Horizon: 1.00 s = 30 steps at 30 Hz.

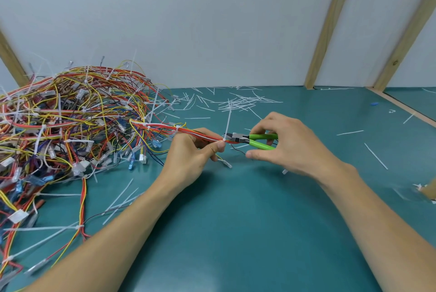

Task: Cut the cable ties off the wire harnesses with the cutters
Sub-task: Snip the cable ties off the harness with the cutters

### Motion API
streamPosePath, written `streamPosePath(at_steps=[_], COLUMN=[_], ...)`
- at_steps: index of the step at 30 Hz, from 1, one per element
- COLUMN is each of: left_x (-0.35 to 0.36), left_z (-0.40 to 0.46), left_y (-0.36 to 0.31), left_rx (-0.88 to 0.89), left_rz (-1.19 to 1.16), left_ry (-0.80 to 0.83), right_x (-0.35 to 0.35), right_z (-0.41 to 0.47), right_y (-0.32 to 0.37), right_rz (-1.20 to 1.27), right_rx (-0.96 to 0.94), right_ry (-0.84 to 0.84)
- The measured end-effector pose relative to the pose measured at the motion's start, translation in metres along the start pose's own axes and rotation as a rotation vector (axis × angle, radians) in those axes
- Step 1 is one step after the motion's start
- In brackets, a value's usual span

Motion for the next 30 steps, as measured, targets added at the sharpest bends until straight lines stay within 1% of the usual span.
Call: streamPosePath(at_steps=[10,15,20,30], left_x=[-0.0004,-0.0028,-0.0013,0.0022], left_z=[0.0004,0.0006,-0.0002,-0.0033], left_y=[0.0012,0.0027,0.0035,-0.0036], left_rx=[-0.006,0.003,0.021,0.038], left_rz=[0.0,0.043,0.028,-0.01], left_ry=[-0.016,-0.043,-0.037,-0.047], right_x=[0.0032,0.0025,0.0006,-0.0019], right_z=[0.0017,0.0018,0.0006,-0.001], right_y=[-0.0043,-0.0046,-0.0035,-0.0003], right_rz=[0.037,0.06,0.053,-0.016], right_rx=[0.003,0.014,0.017,0.014], right_ry=[0.014,0.018,0.054,-0.004])
Point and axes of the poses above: each hand's wrist, its own z-axis towards the middle knuckle, its own x-axis out of the palm, y = z × x, the point moved 4 cm from there along z, towards the middle knuckle, and after that the axes turned 9 degrees about x, right-handed, at the moved point
